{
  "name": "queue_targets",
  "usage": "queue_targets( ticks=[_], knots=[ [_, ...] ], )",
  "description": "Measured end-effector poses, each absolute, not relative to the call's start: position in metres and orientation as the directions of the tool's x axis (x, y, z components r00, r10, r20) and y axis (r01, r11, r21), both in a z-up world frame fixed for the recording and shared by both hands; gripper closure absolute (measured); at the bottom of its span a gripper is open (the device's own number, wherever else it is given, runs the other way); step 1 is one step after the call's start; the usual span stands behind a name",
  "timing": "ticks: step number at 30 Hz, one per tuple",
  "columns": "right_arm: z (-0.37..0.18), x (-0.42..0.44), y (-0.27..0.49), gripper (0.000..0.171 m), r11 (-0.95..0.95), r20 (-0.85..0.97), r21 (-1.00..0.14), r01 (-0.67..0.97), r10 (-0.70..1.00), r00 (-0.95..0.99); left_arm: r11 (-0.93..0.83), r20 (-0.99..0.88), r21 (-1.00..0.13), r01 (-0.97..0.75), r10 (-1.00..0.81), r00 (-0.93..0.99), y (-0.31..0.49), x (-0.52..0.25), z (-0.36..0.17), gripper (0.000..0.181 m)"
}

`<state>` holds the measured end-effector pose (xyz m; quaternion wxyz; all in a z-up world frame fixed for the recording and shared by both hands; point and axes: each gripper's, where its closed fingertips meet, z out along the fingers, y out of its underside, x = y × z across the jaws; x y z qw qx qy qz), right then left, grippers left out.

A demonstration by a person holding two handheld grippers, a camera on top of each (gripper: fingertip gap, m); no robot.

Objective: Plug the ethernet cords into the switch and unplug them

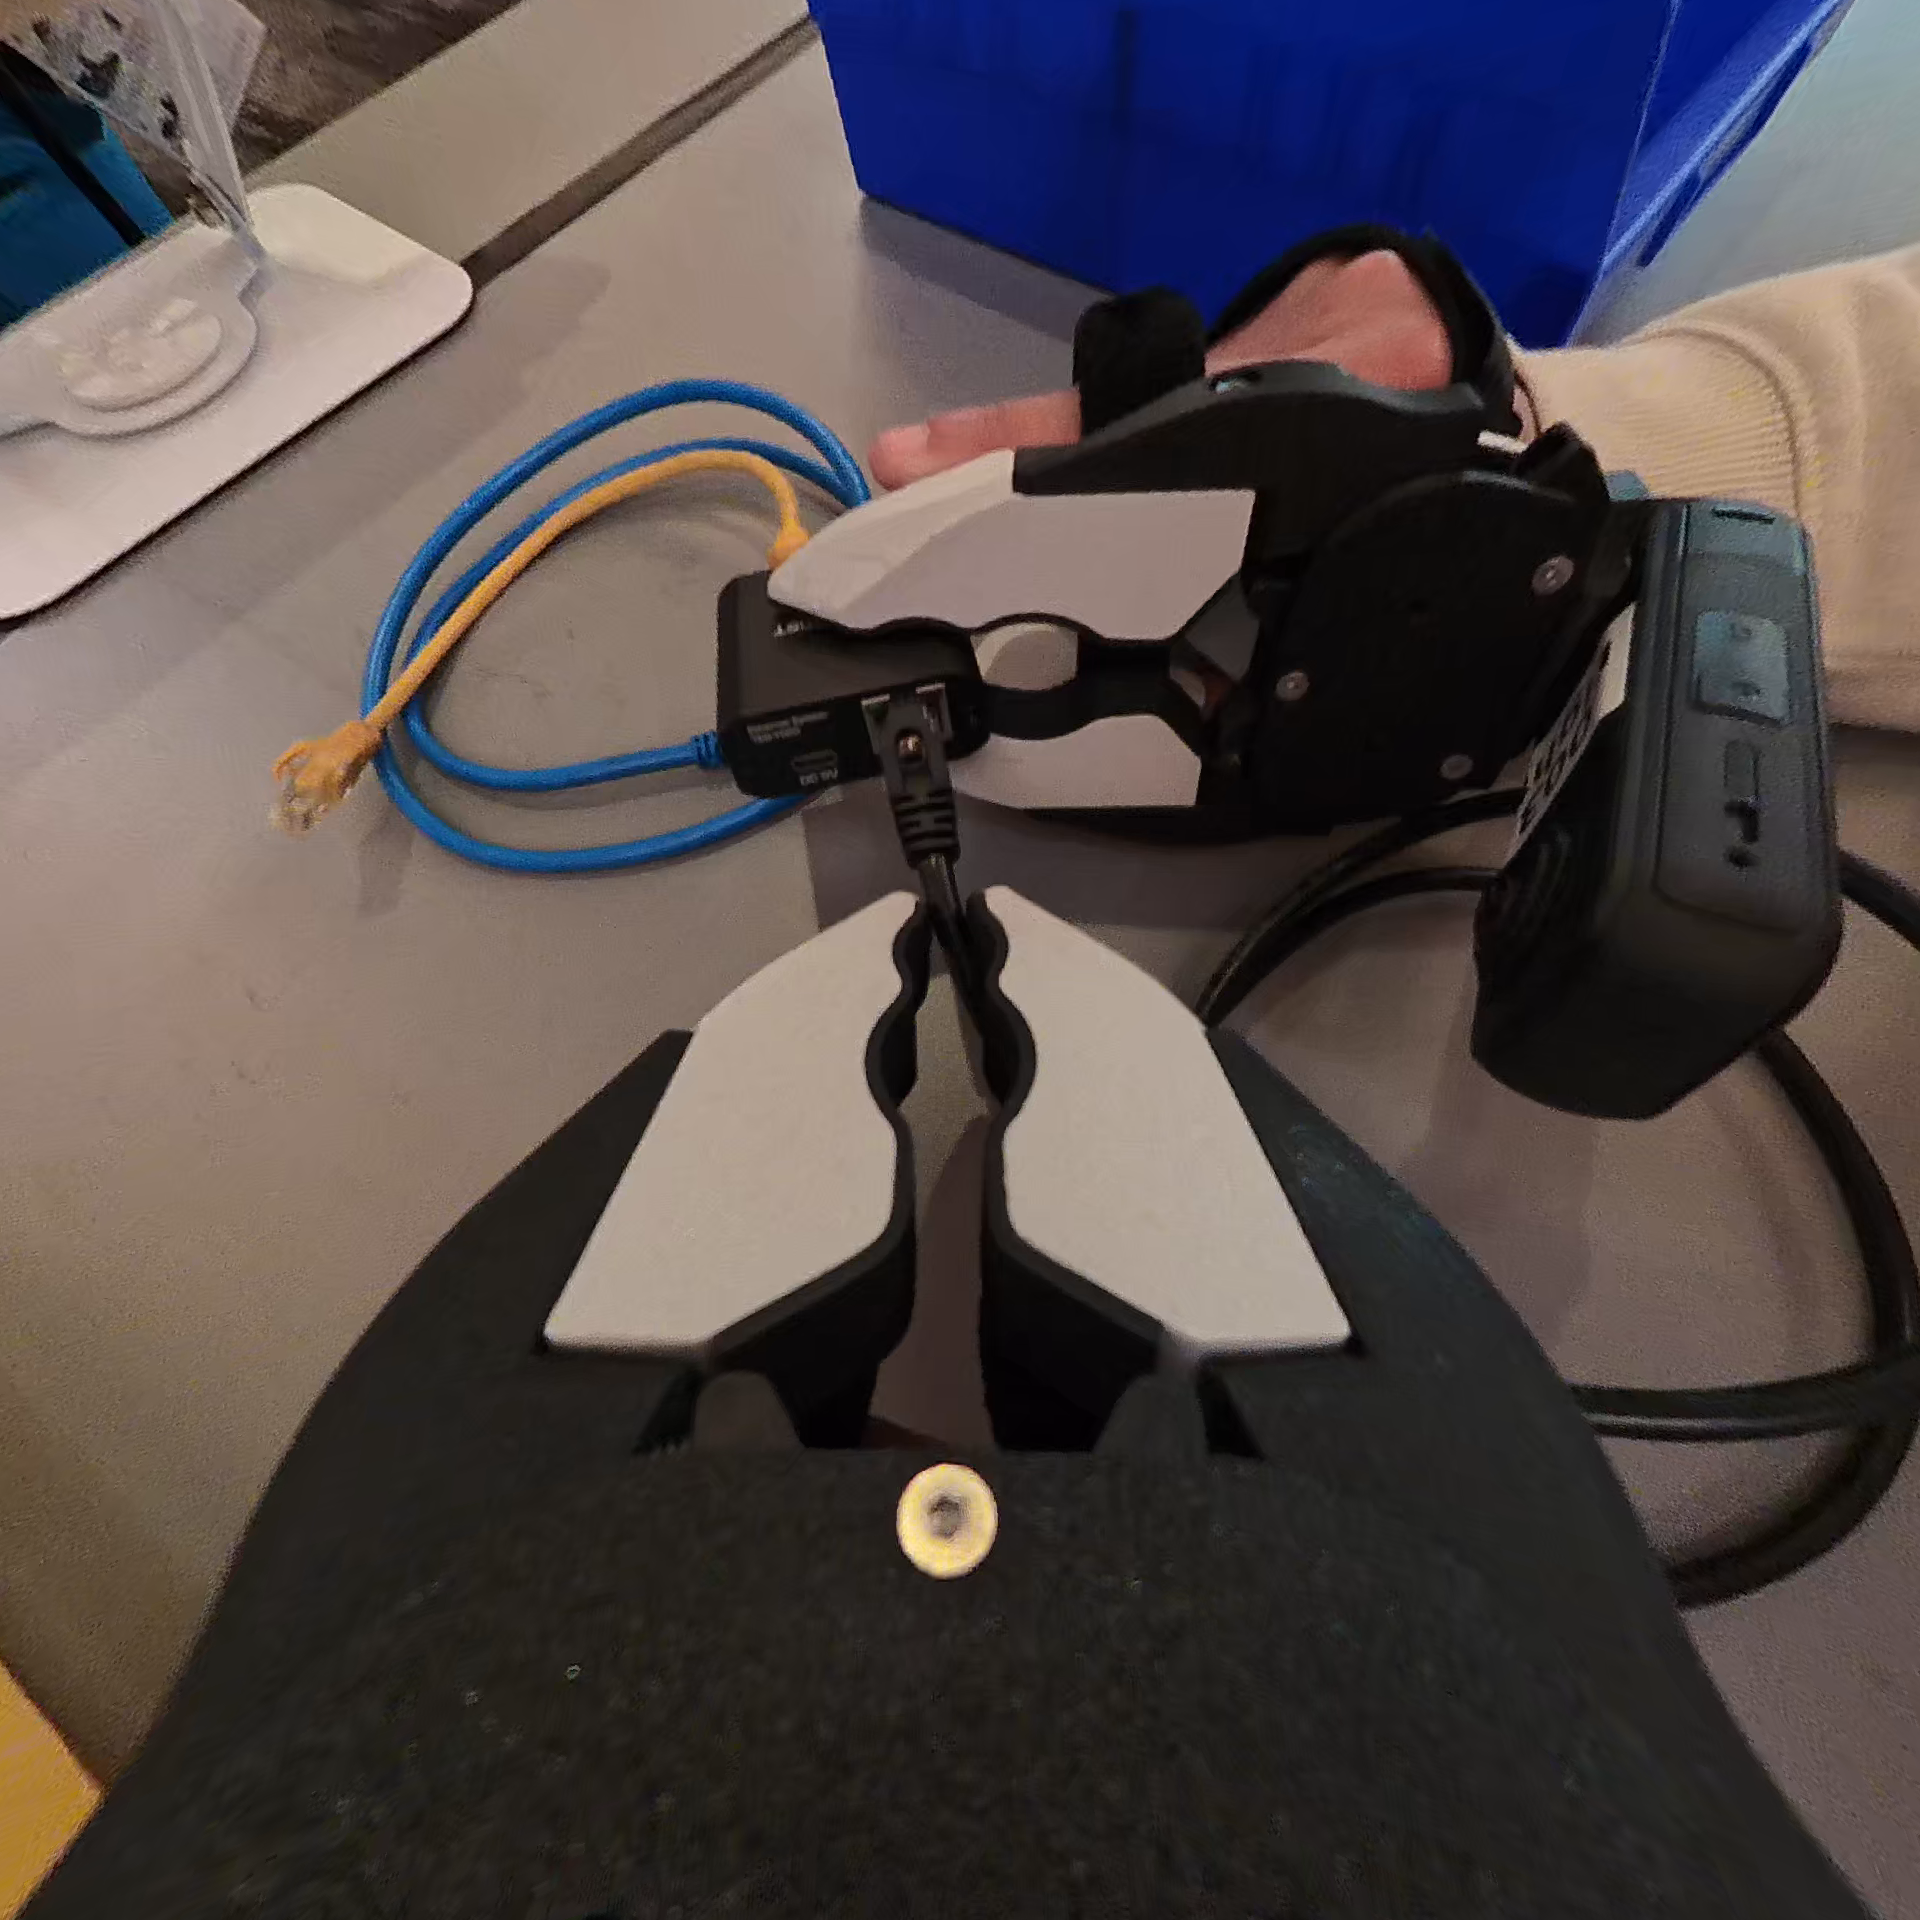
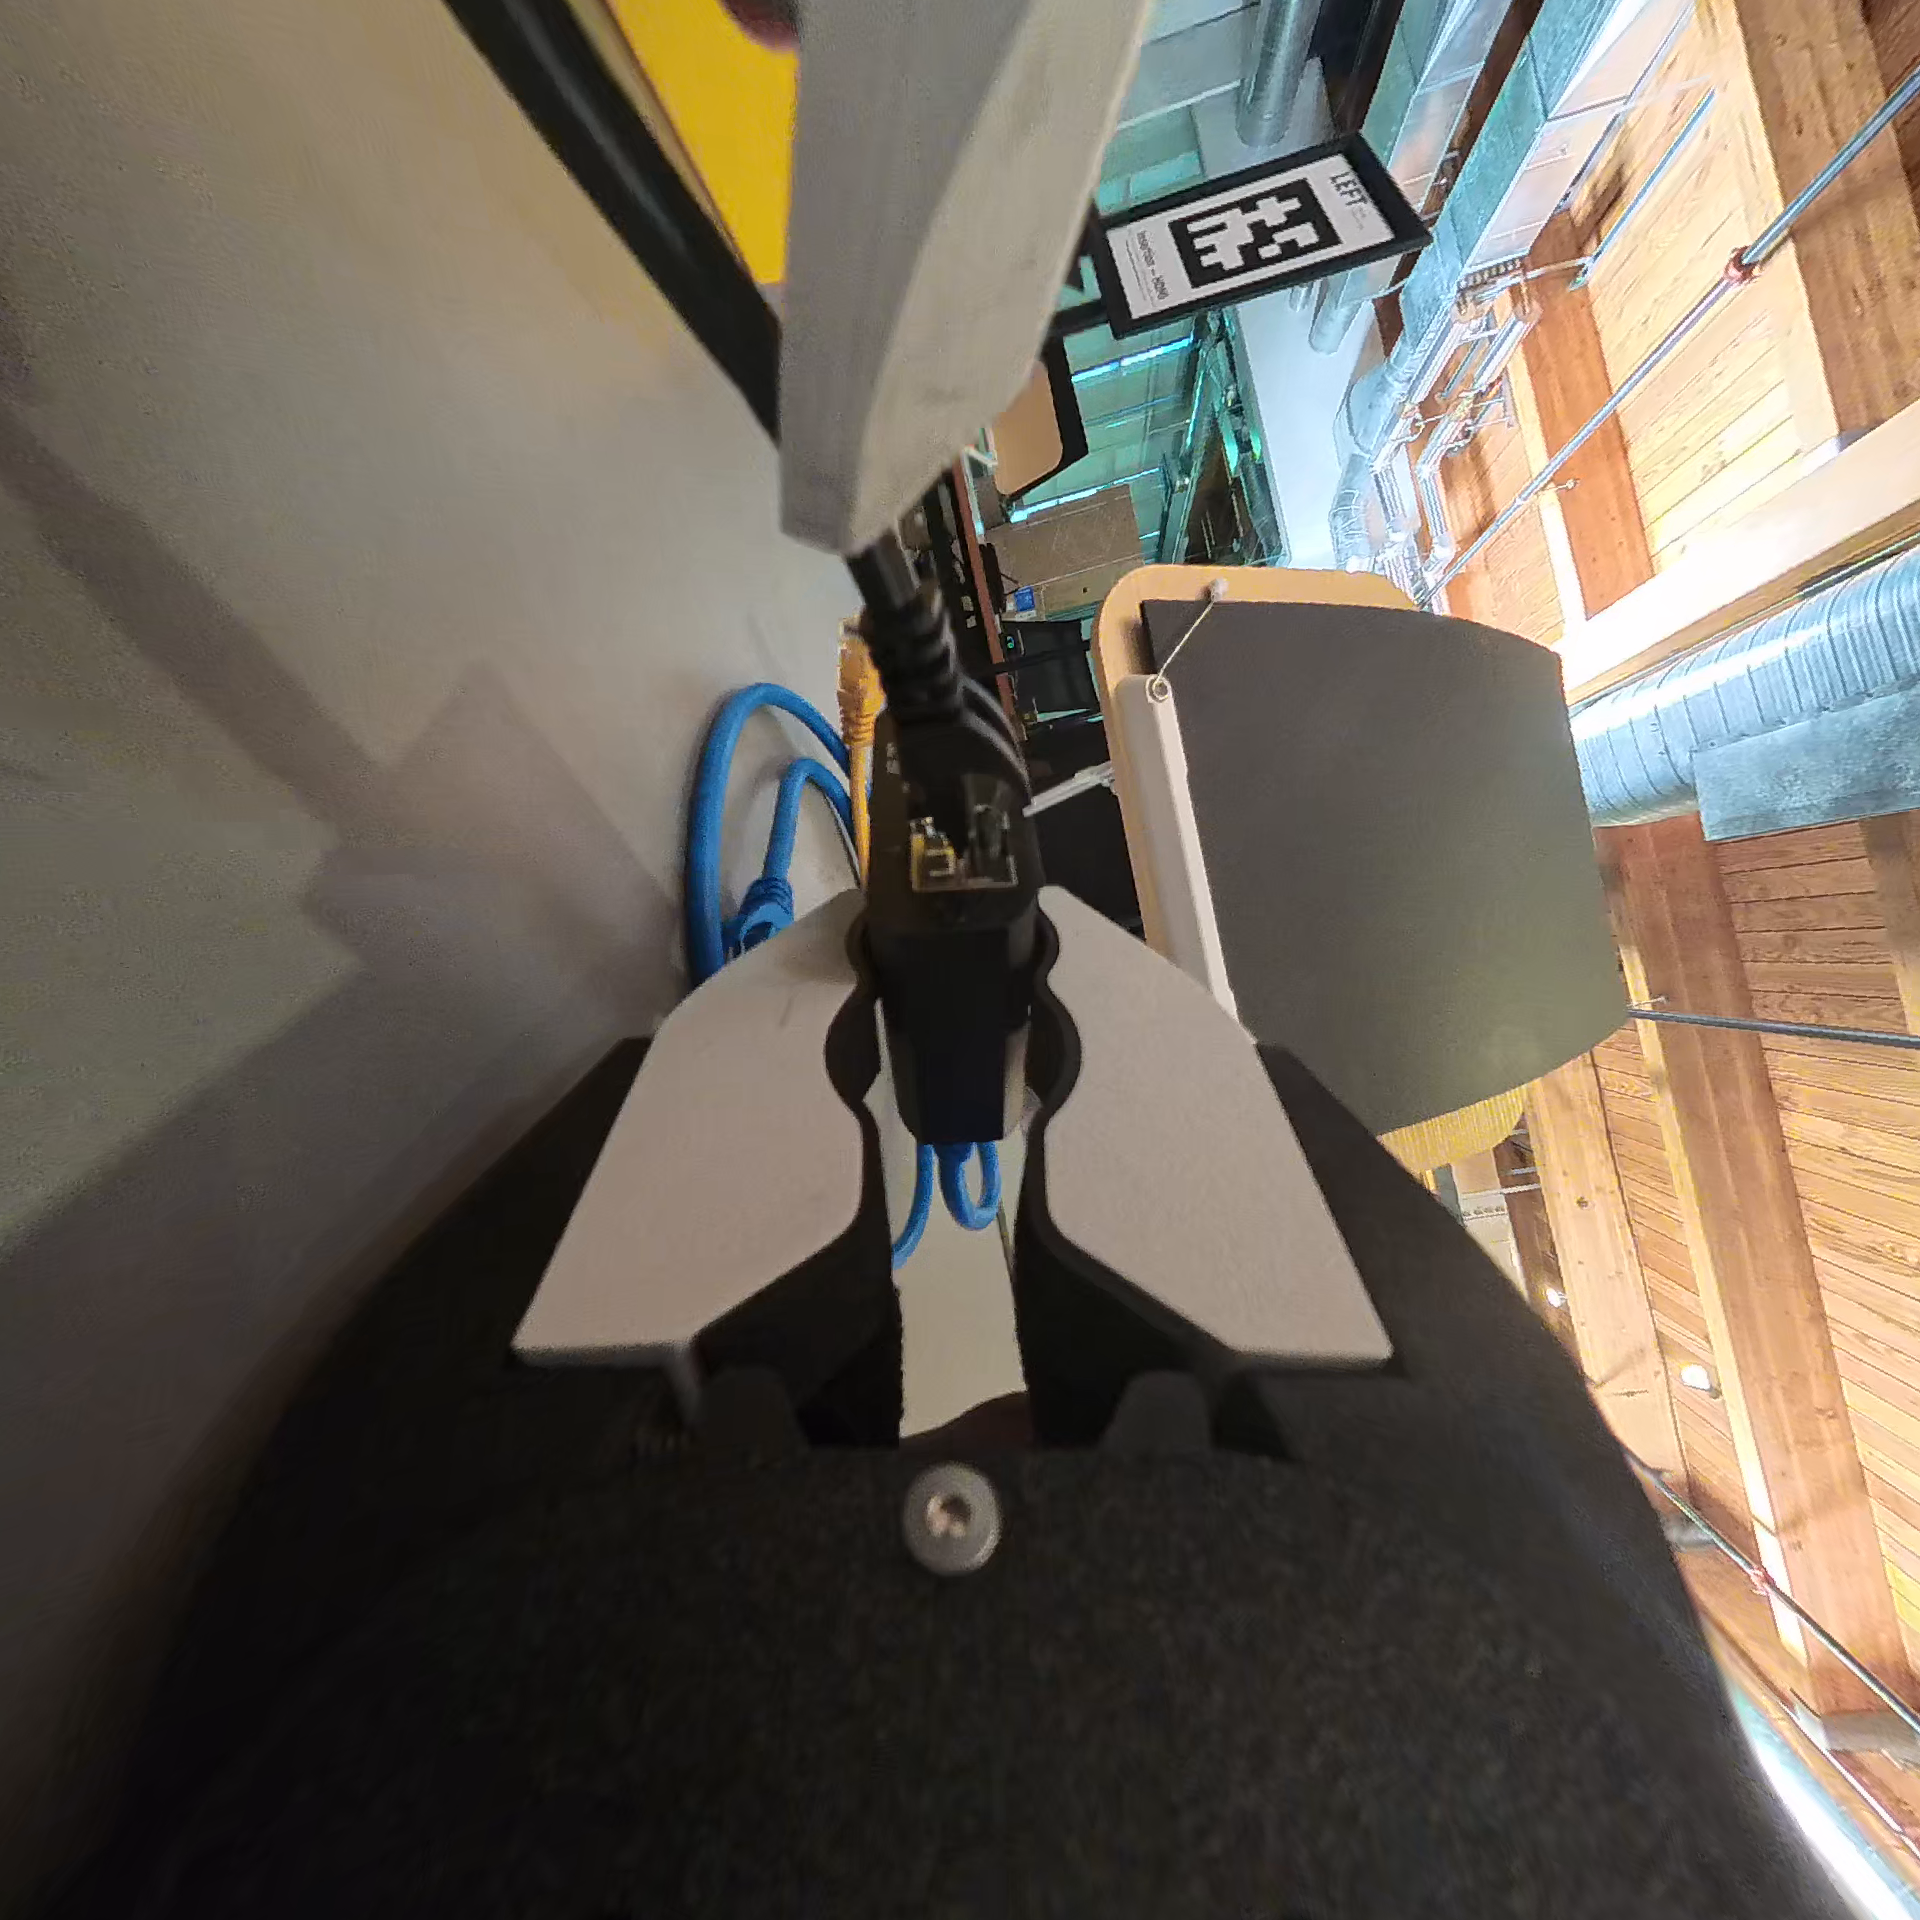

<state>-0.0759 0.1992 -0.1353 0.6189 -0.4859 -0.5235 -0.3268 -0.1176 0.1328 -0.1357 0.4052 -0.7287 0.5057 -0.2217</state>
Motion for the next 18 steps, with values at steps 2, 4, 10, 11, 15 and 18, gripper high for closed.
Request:
queue_targets(
  ticks=[2,4,10,11,15,18],
  knots=[
    [-0.1356,-0.0763,0.1987,0.147,0.317,0.965,-0.261,0.912,0.108,0.239,-0.155,-0.091,-0.825,-0.544,-0.913,0.398,0.1338,-0.1151,-0.1353,0.175],
    [-0.1361,-0.0757,0.1992,0.147,0.313,0.965,-0.263,0.913,0.111,0.240,-0.145,-0.107,-0.827,-0.543,-0.908,0.405,0.1353,-0.1139,-0.1353,0.175],
    [-0.1363,-0.0780,0.1954,0.148,0.321,0.967,-0.254,0.912,0.110,0.230,-0.175,-0.077,-0.823,-0.540,-0.908,0.412,0.1365,-0.1149,-0.1355,0.177],
    [-0.1360,-0.0784,0.1949,0.148,0.319,0.967,-0.255,0.913,0.109,0.232,-0.186,-0.065,-0.821,-0.539,-0.909,0.413,0.1368,-0.1155,-0.1346,0.177],
    [-0.1371,-0.0793,0.1937,0.148,0.316,0.969,-0.244,0.917,0.108,0.221,-0.206,-0.063,-0.803,-0.559,-0.903,0.424,0.1404,-0.1179,-0.1366,0.178],
    [-0.1390,-0.0813,0.1927,0.149,0.324,0.973,-0.229,0.918,0.109,0.204,-0.208,-0.042,-0.798,-0.566,-0.917,0.398,0.1370,-0.1173,-0.1391,0.178]
  ],
)
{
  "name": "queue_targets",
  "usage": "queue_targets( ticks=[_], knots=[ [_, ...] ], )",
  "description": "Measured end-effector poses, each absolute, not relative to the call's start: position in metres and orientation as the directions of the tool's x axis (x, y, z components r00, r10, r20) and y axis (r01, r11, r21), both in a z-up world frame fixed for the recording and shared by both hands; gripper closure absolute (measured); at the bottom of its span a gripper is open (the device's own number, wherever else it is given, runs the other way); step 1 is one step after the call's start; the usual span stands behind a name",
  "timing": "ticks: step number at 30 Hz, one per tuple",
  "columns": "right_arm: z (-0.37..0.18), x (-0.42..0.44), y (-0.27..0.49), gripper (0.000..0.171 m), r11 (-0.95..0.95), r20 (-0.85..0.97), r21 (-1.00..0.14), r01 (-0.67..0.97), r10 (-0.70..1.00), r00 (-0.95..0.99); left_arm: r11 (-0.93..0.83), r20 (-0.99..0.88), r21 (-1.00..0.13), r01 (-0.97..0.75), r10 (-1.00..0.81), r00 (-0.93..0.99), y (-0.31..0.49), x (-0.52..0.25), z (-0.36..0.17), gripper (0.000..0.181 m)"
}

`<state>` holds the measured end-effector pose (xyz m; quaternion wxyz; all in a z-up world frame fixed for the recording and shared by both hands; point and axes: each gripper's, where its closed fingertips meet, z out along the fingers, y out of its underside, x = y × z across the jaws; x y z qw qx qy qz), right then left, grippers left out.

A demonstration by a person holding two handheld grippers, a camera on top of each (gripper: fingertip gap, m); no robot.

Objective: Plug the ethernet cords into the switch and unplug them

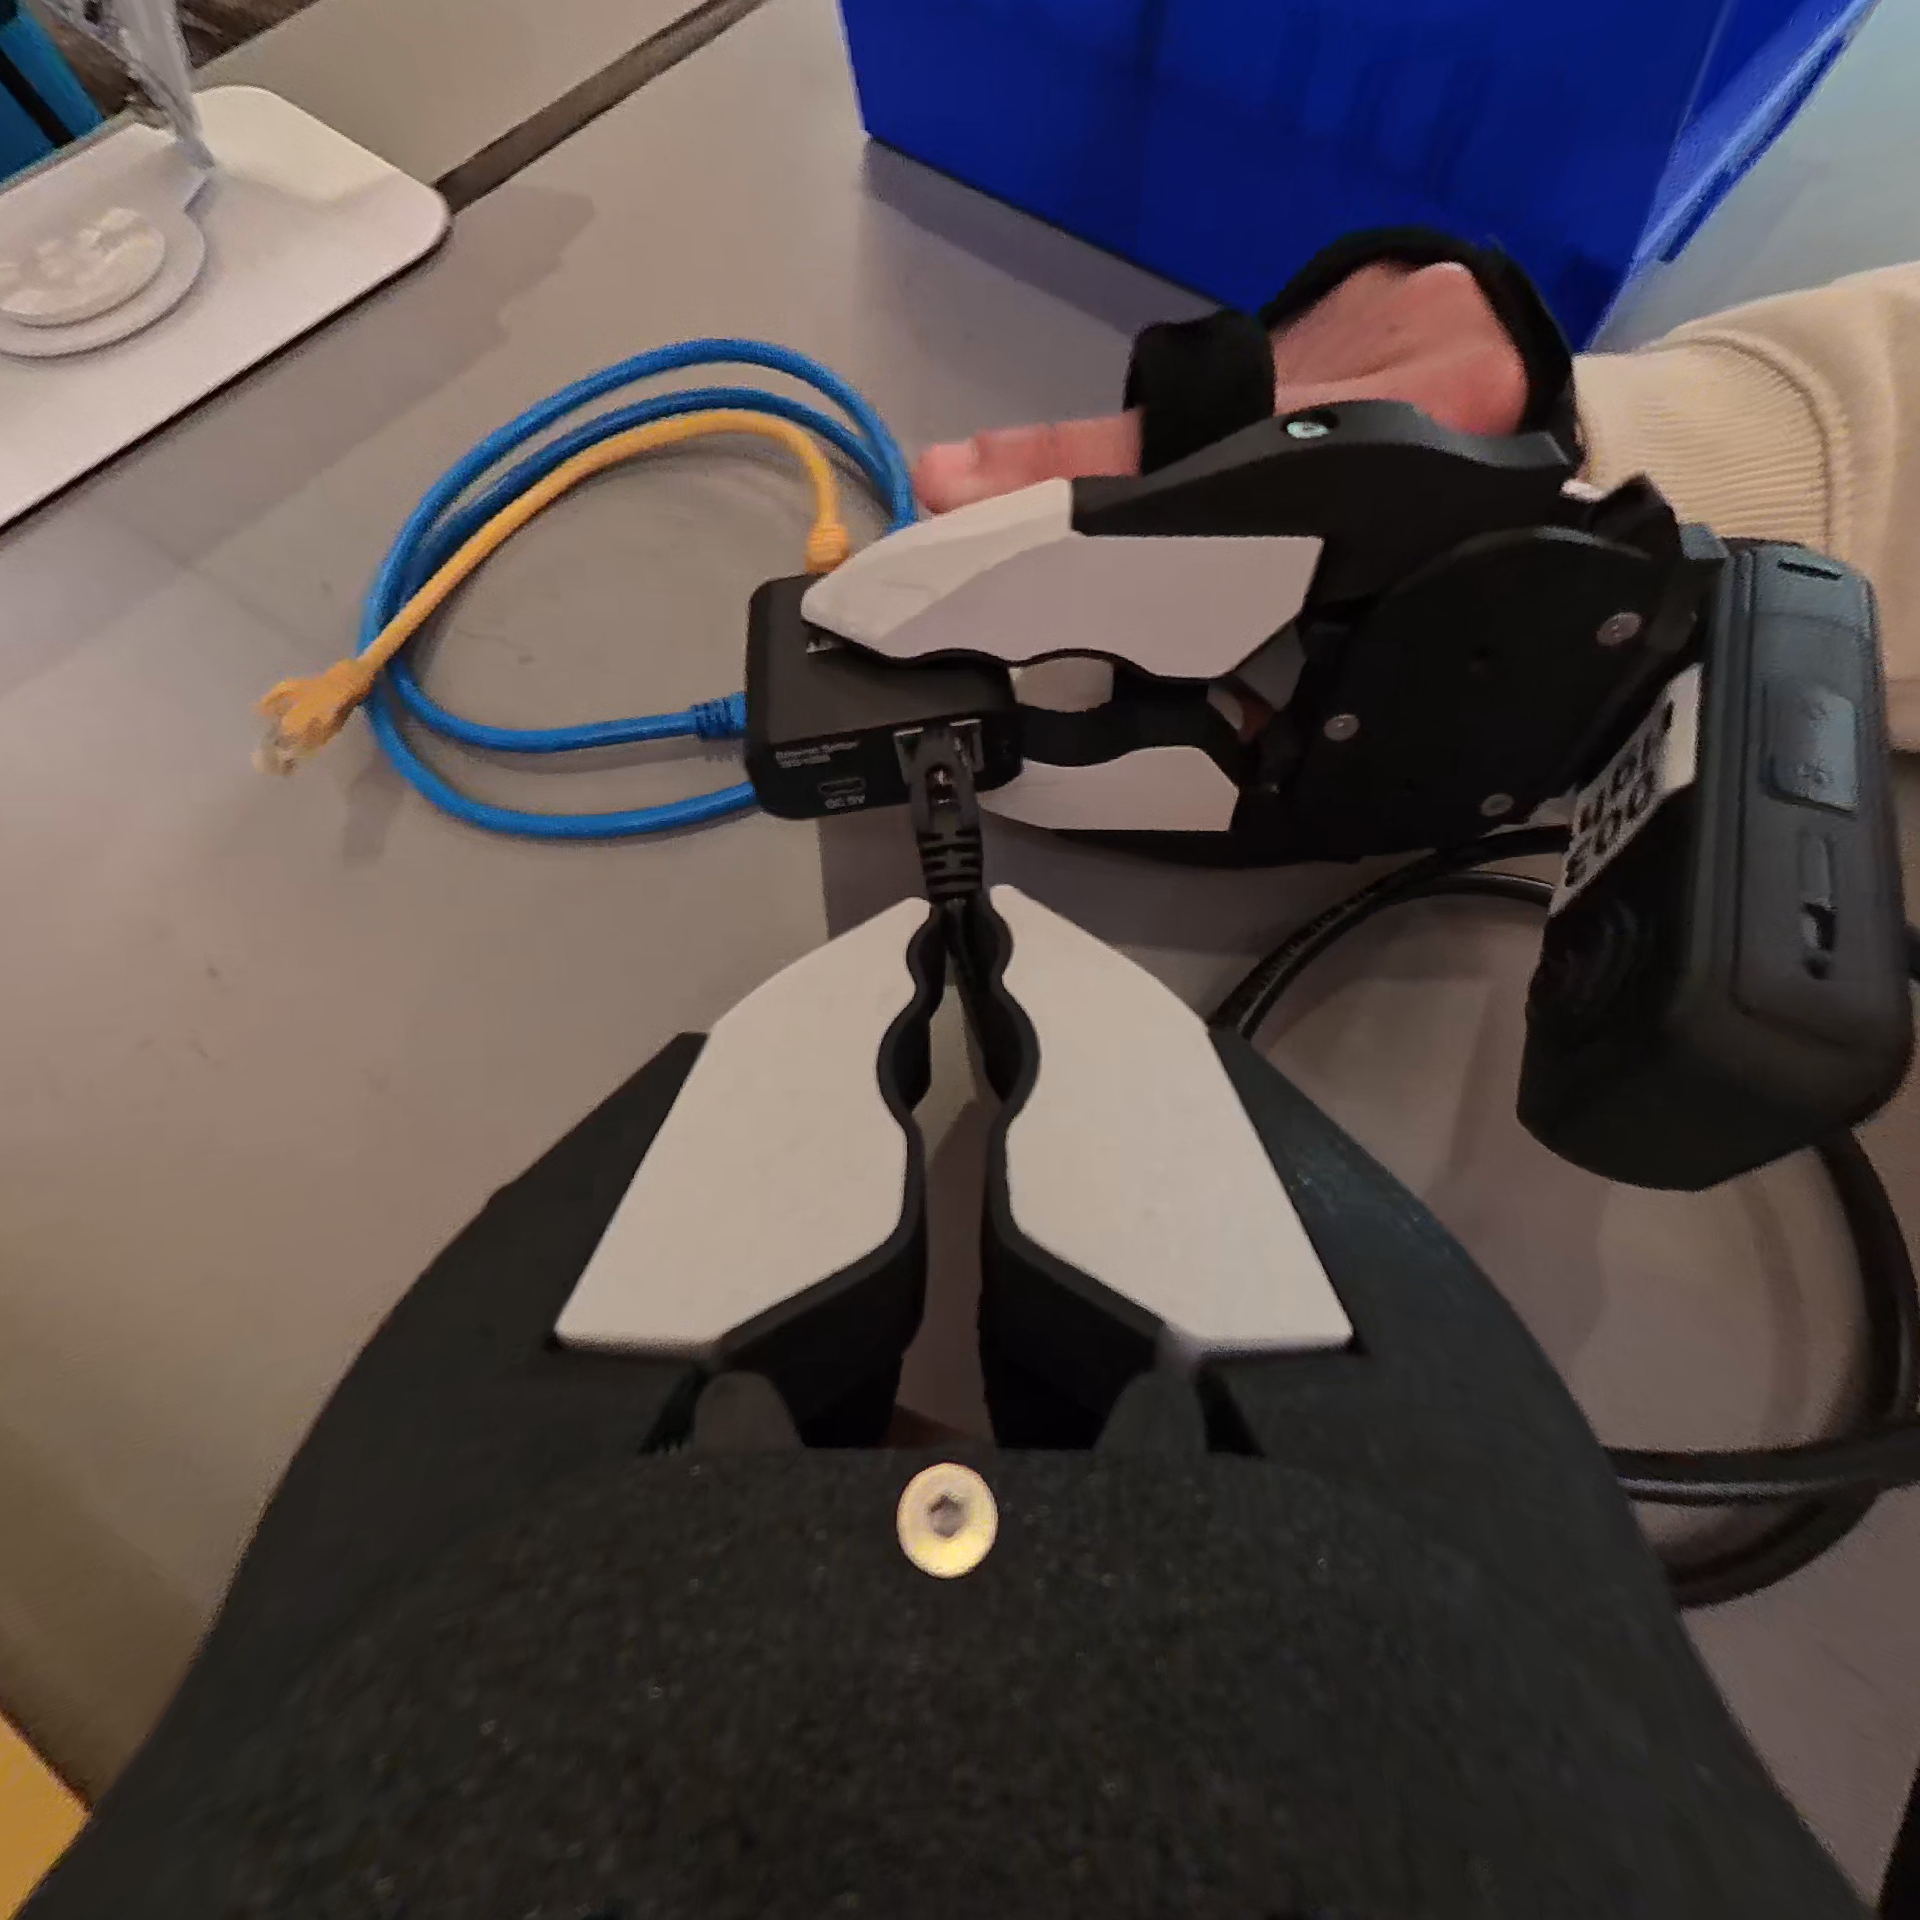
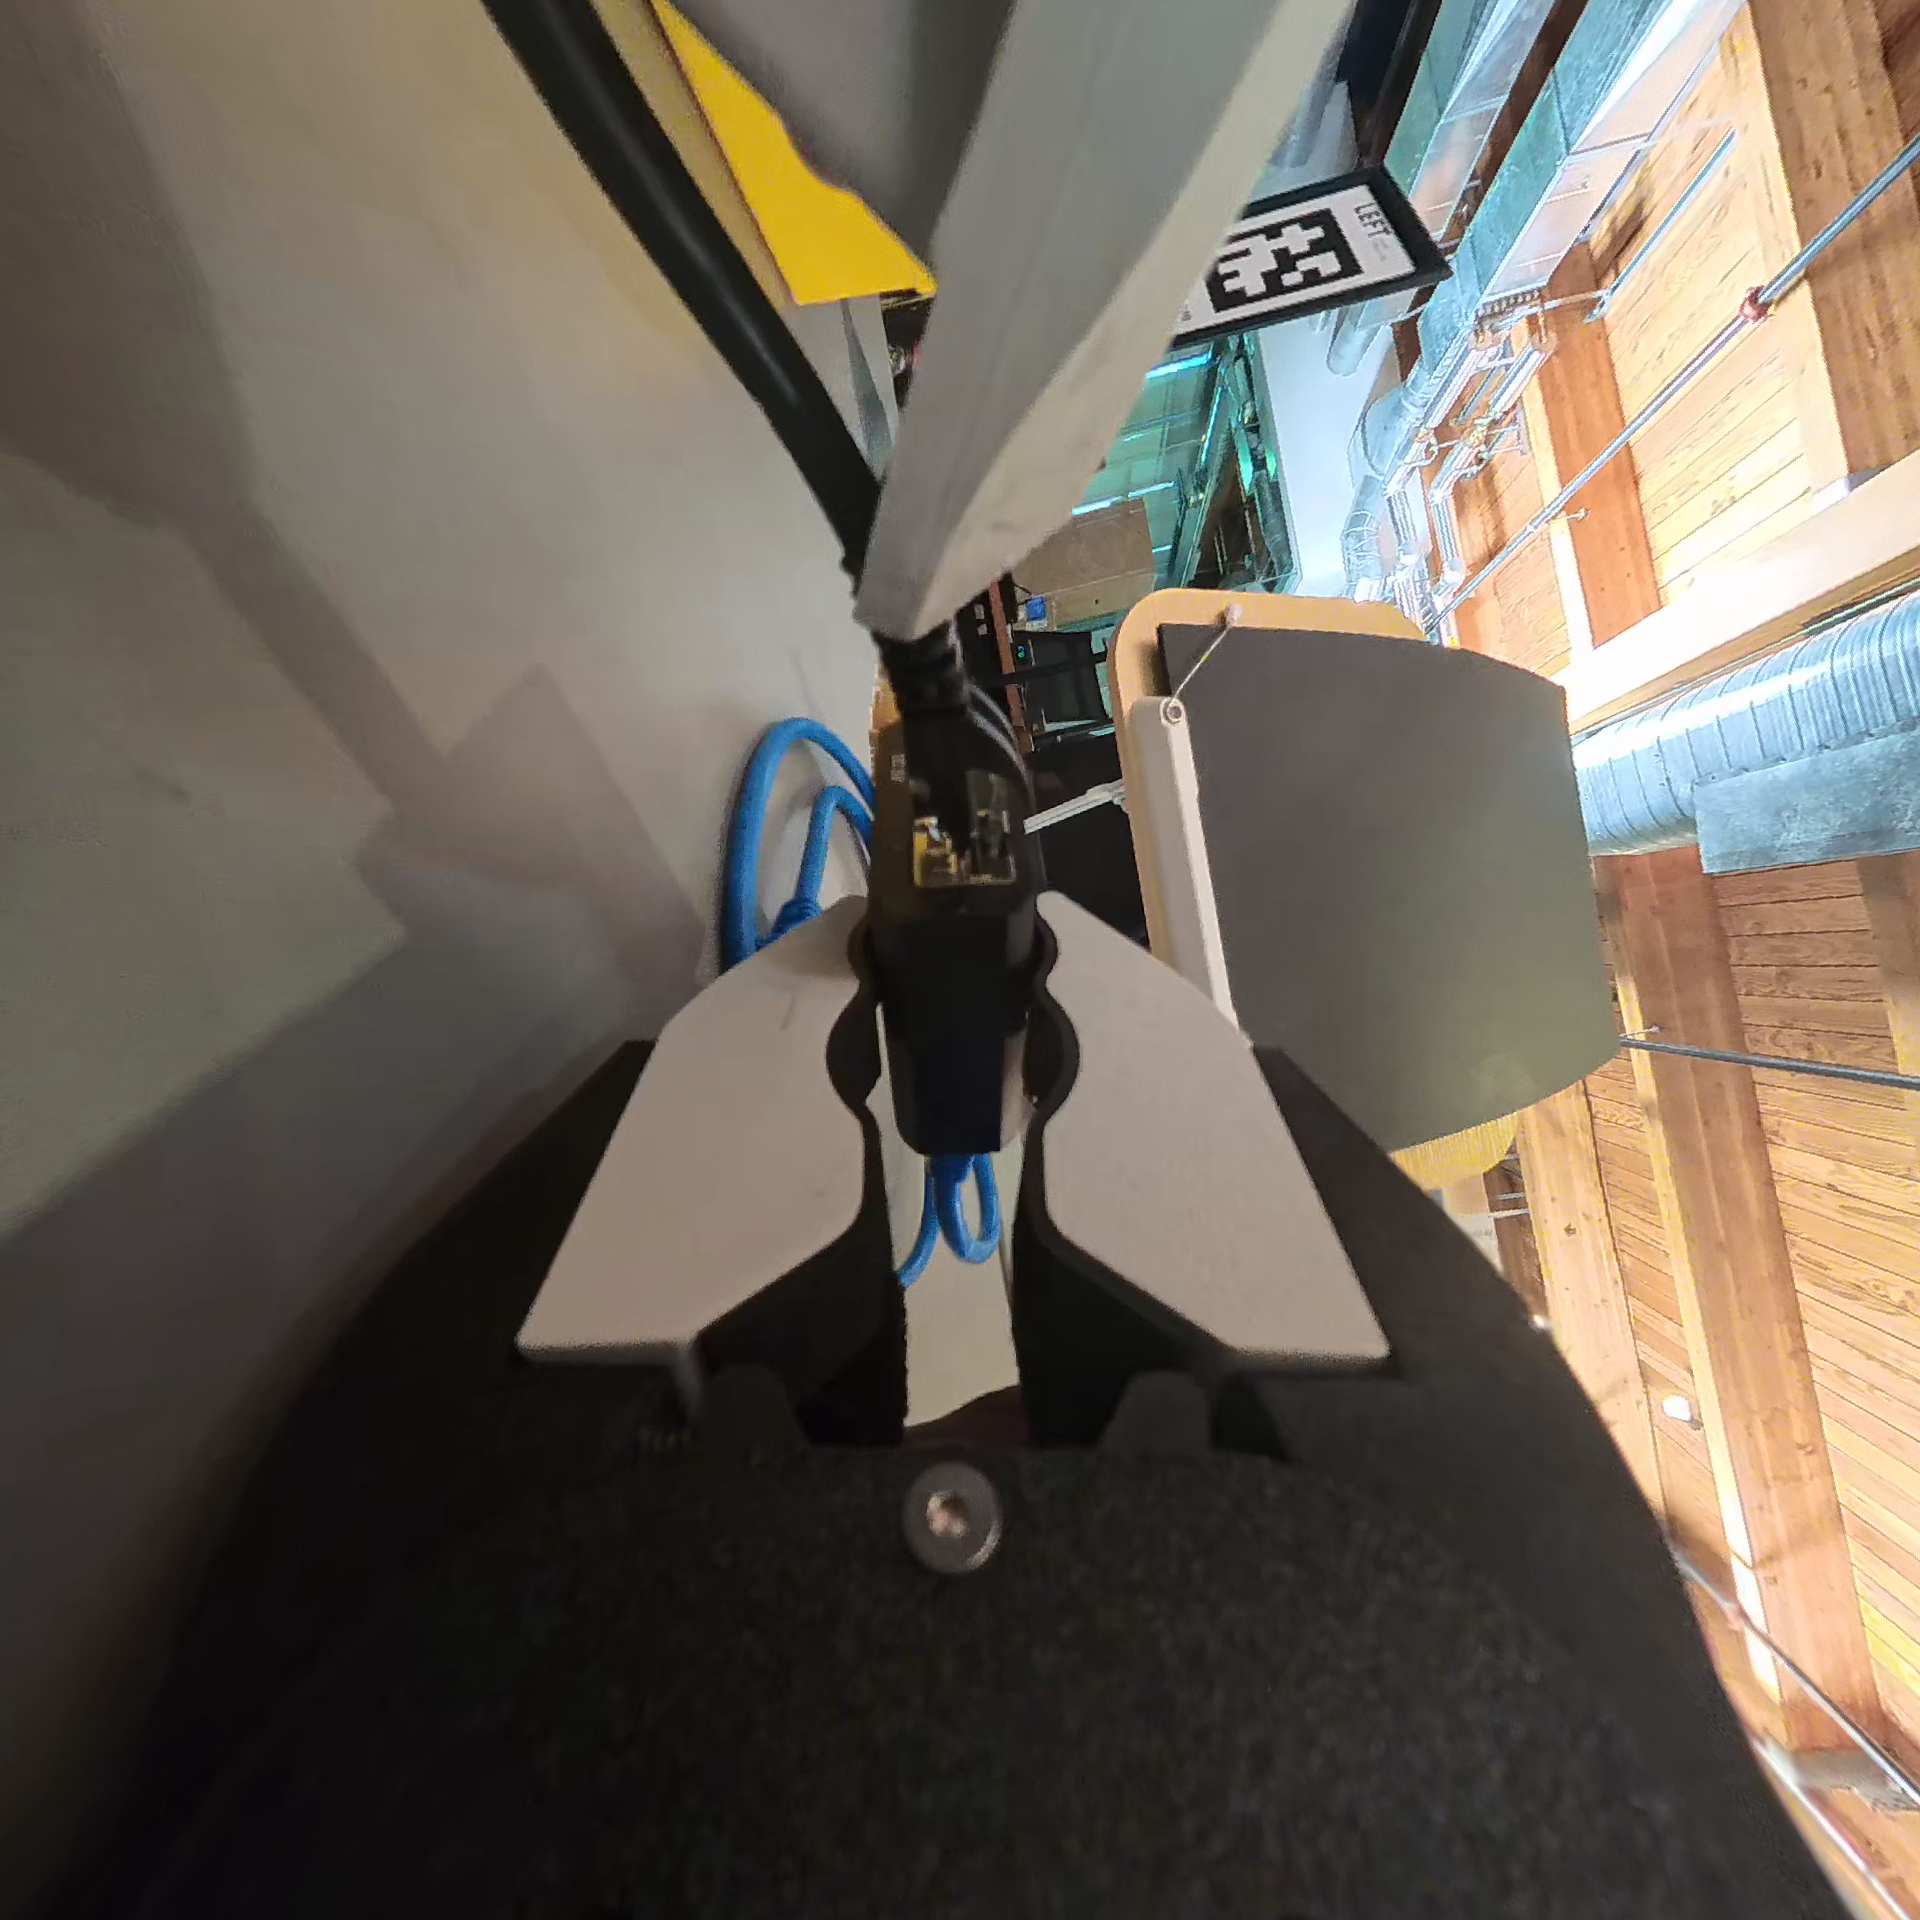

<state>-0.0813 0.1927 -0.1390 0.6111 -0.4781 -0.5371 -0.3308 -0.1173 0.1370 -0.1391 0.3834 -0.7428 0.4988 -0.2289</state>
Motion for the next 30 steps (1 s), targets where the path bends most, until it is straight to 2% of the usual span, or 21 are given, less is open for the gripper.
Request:
queue_targets(
  ticks=[5,8,18,22,24,30],
  knots=[
    [-0.140,-0.087,0.189,0.149,0.360,0.974,-0.224,0.906,0.119,0.193,-0.165,-0.025,-0.790,-0.590,-0.954,0.300,0.118,-0.107,-0.141,0.177],
    [-0.137,-0.086,0.189,0.148,0.355,0.968,-0.250,0.901,0.119,0.221,-0.170,-0.029,-0.790,-0.589,-0.949,0.314,0.120,-0.106,-0.137,0.177],
    [-0.143,-0.083,0.193,0.149,0.313,0.976,-0.211,0.926,0.119,0.182,-0.213,-0.095,-0.746,-0.631,-0.904,0.417,0.128,-0.107,-0.143,0.178],
    [-0.144,-0.082,0.194,0.149,0.296,0.973,-0.220,0.929,0.131,0.189,-0.266,-0.062,-0.744,-0.613,-0.886,0.460,0.130,-0.104,-0.144,0.178],
    [-0.146,-0.082,0.194,0.149,0.289,0.976,-0.206,0.935,0.127,0.175,-0.264,-0.067,-0.737,-0.622,-0.887,0.457,0.131,-0.105,-0.145,0.178],
    [-0.140,-0.084,0.193,0.147,0.328,0.964,-0.260,0.908,0.135,0.228,-0.198,-0.048,-0.791,-0.579,-0.923,0.382,0.126,-0.109,-0.138,0.175]
  ],
)
